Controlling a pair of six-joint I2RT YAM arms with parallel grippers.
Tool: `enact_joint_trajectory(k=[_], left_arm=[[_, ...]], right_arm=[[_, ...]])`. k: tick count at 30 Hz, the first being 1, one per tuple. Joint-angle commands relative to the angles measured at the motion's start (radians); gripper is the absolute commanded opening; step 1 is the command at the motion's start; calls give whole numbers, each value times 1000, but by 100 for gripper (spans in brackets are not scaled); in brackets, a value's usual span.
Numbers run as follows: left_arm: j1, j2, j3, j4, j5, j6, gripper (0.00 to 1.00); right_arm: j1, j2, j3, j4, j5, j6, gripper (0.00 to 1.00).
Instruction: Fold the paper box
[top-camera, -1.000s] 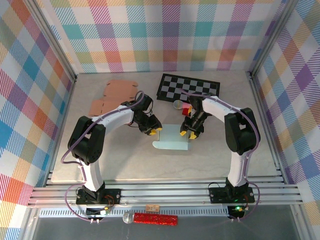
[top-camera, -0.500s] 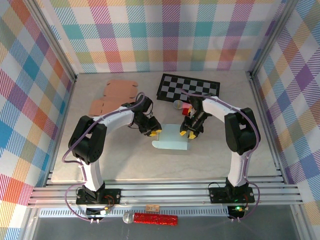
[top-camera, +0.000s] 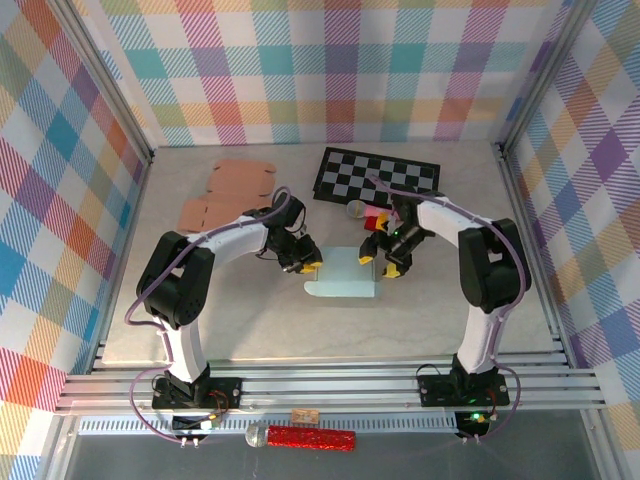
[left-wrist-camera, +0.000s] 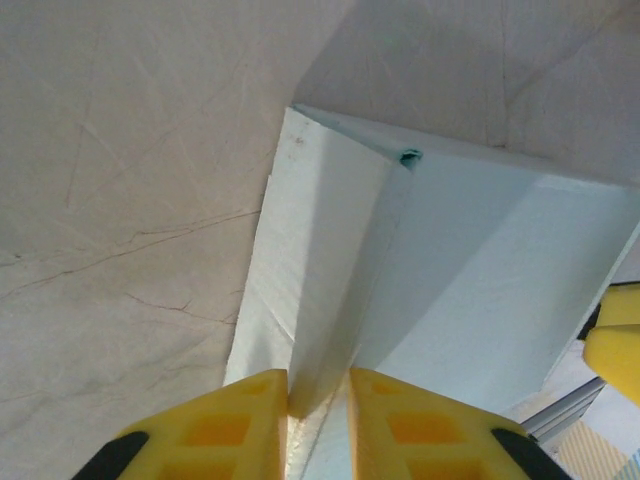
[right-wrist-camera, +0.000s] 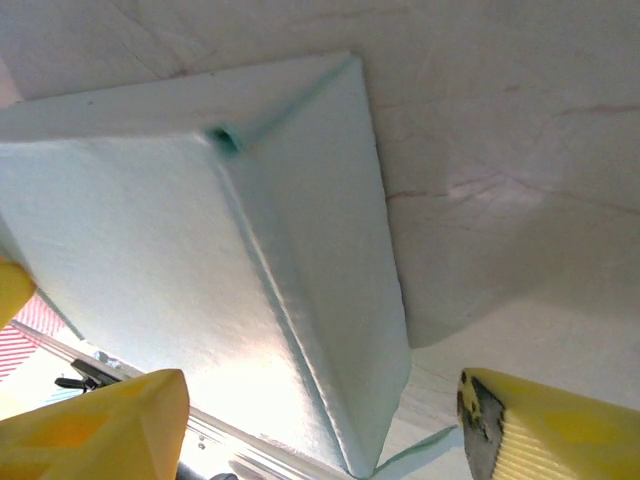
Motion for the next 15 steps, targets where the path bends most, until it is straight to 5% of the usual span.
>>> enact_joint_trajectory(k=[1, 15], left_arm=[[-5, 9, -32, 29, -6, 16, 18], [-5, -11, -88, 32, -63, 39, 12]], right_arm=[[-17, -23, -36, 83, -81, -32, 75], [-49, -50, -46, 156, -94, -114, 79]])
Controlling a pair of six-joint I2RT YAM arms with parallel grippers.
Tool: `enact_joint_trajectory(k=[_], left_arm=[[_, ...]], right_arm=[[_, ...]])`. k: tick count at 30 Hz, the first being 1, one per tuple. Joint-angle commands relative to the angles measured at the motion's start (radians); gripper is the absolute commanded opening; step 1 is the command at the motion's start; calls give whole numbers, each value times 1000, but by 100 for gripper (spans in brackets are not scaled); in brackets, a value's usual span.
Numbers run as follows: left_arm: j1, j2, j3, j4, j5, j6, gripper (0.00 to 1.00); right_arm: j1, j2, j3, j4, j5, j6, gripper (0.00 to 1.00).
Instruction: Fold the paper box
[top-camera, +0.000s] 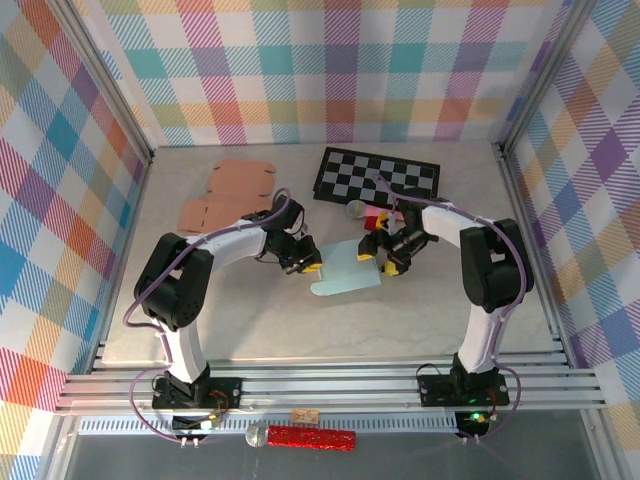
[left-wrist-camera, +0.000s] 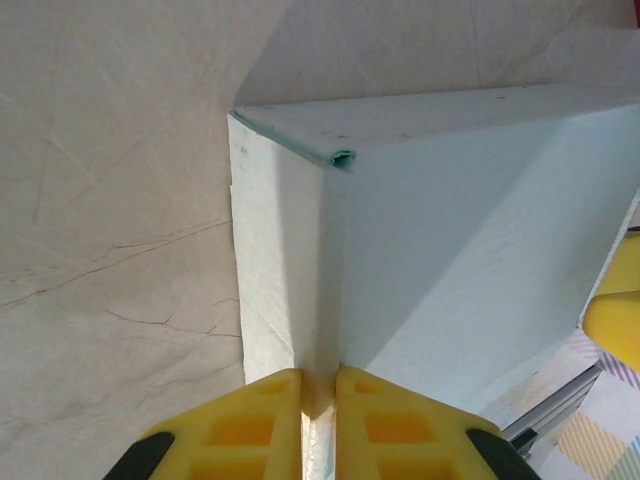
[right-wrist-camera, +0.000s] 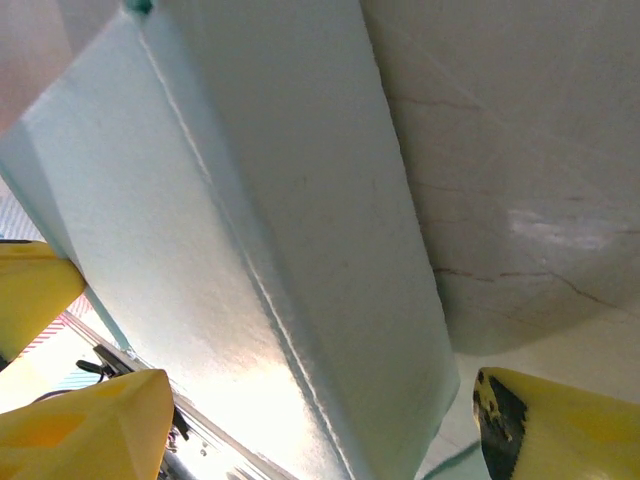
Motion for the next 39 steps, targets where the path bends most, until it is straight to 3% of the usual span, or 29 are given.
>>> enact_joint_trajectory(k=[1, 10, 16, 24, 39], left_arm=[[-5, 5, -37, -46, -78, 21, 12], [-1, -15, -63, -47, -104, 33, 9], [13, -20, -79, -44, -104, 43, 8], [18, -8, -82, -42, -103, 46, 8], [44, -5, -118, -16, -100, 55, 9]], right_arm=[[-18, -57, 26, -1, -4, -44, 79], [-25, -39, 87, -56, 25, -96, 81], [-20, 4, 100, -22, -128, -128, 84], [5, 50, 92, -10, -204, -137, 84], [52, 43, 89, 48, -268, -75, 71]])
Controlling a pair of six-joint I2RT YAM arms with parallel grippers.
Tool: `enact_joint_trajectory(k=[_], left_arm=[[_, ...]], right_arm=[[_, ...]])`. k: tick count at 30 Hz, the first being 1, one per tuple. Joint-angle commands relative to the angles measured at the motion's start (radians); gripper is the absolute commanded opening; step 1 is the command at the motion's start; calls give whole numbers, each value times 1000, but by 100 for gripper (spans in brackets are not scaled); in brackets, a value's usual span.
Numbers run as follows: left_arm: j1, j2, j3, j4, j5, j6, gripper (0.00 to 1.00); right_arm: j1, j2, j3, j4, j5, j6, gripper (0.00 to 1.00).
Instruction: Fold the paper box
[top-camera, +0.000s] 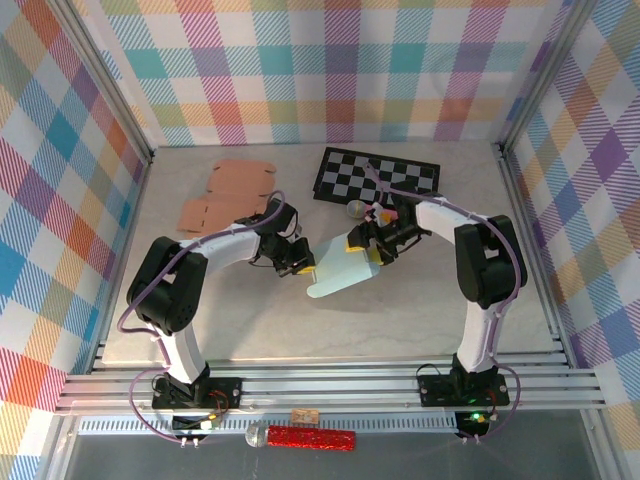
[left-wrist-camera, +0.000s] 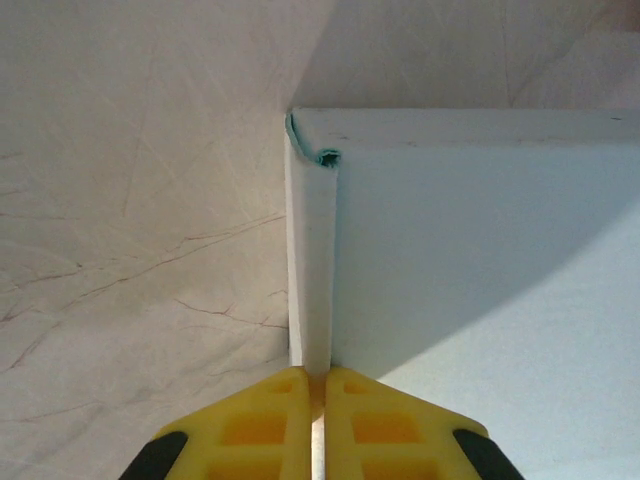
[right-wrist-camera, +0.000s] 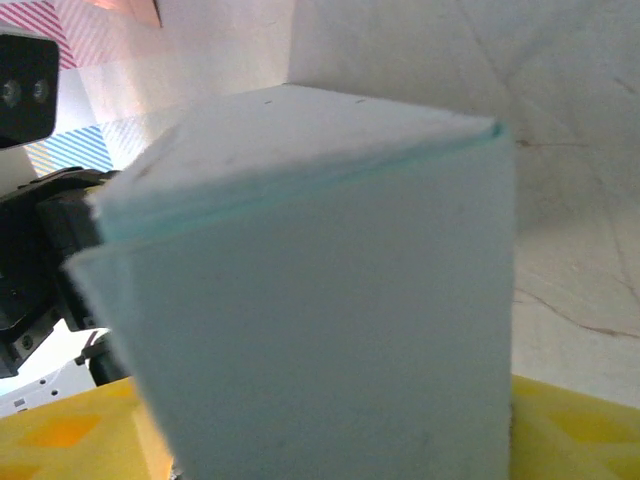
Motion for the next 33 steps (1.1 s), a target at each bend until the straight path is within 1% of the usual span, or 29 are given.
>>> enact_joint_trajectory(k=[1, 4, 8, 10, 12, 15, 18, 20, 23, 25, 27, 28, 30, 33], left_arm=[[10, 37, -48, -46, -80, 17, 11], [10, 19, -28, -52, -81, 24, 20], [9, -50, 15, -77, -111, 66, 26], [4, -111, 35, -89, -145, 119, 29], [-9, -164, 53, -94, -170, 209, 30], [-50, -241, 70, -92, -174, 389, 31], [-118, -321, 50, -67, -140, 625, 32], [-177, -374, 21, -51, -139, 771, 35], [-234, -422, -2, -61, -131, 928, 40], [-252, -434, -7, -81, -127, 1001, 43], [-262, -435, -15, -108, -128, 1069, 47], [-266, -431, -16, -122, -128, 1096, 54], [-278, -415, -15, -153, -146, 1152, 56], [-282, -397, -26, -161, -181, 1190, 57]], right_arm=[[10, -10, 7, 27, -46, 26, 69], [10, -25, 5, 45, -54, 66, 61], [11, -41, 1, 54, -64, 136, 53], [9, -48, -4, 46, -68, 189, 47], [5, -55, -12, 33, -75, 262, 45], [-3, -78, -48, 28, -95, 410, 45], [-20, -116, -107, 52, -127, 574, 44], [-33, -136, -139, 54, -142, 664, 43], [-54, -162, -189, 67, -175, 795, 42], [-67, -166, -218, 68, -207, 869, 41], [-76, -158, -228, 53, -234, 898, 41], [-81, -153, -228, 32, -239, 899, 41], [-94, -148, -231, 14, -240, 905, 41], [-105, -130, -229, -8, -267, 911, 40]])
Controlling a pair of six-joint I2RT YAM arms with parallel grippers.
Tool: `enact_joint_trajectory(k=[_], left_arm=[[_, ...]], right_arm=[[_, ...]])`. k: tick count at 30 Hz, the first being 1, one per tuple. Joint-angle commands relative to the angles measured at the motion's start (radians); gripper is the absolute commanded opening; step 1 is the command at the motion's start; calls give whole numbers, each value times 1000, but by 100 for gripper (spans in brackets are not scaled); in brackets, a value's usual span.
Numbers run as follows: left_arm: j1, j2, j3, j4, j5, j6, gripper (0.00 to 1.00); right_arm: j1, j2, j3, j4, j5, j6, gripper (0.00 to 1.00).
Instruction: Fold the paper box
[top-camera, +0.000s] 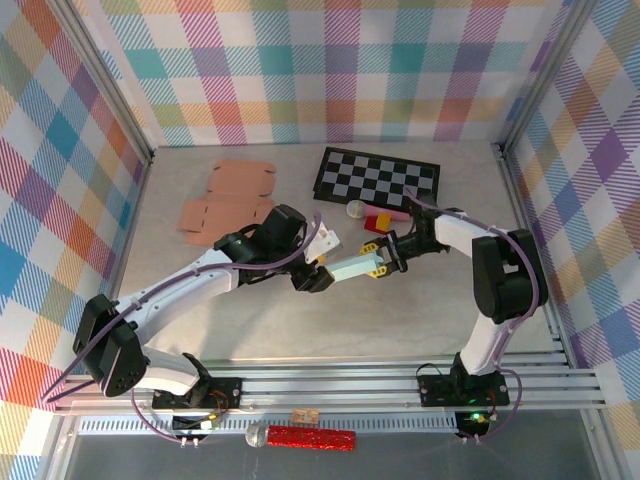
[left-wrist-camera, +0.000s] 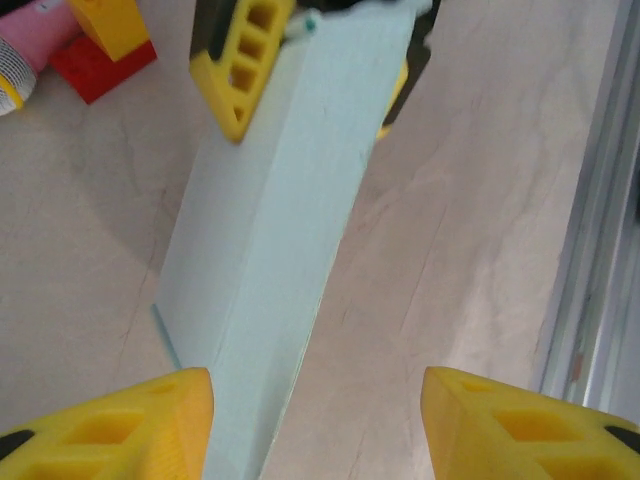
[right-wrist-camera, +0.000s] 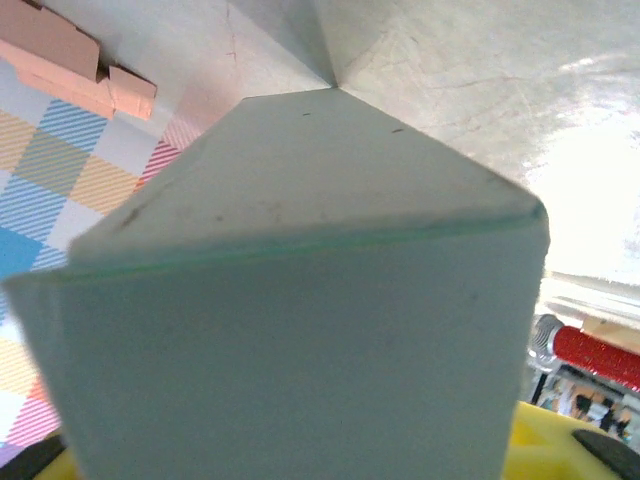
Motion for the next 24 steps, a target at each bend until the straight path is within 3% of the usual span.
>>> enact_joint_trajectory(k=[1, 3, 5, 6, 7, 13, 24], left_arm=[[-12, 22, -26, -33, -34, 128, 61], [-12, 37, -38, -17, -34, 134, 67], [-13, 57, -46, -3, -32, 133, 84], [-15, 70, -49, 6, -37, 132, 98], [-16, 82, -54, 20, -50, 131, 100], [-17, 128, -63, 103, -135, 121, 100], [-27, 228, -43, 165, -129, 101, 96]], right_arm=[[-11, 23, -4, -59, -52, 55, 40], [-14, 27, -12, -61, -52, 59, 40], [-17, 38, -29, -54, -62, 62, 40], [-18, 43, -34, -52, -67, 61, 40], [-17, 50, -43, -49, -71, 60, 40], [-46, 75, -85, -37, -78, 51, 40], [-104, 113, -83, -52, -74, 26, 44]])
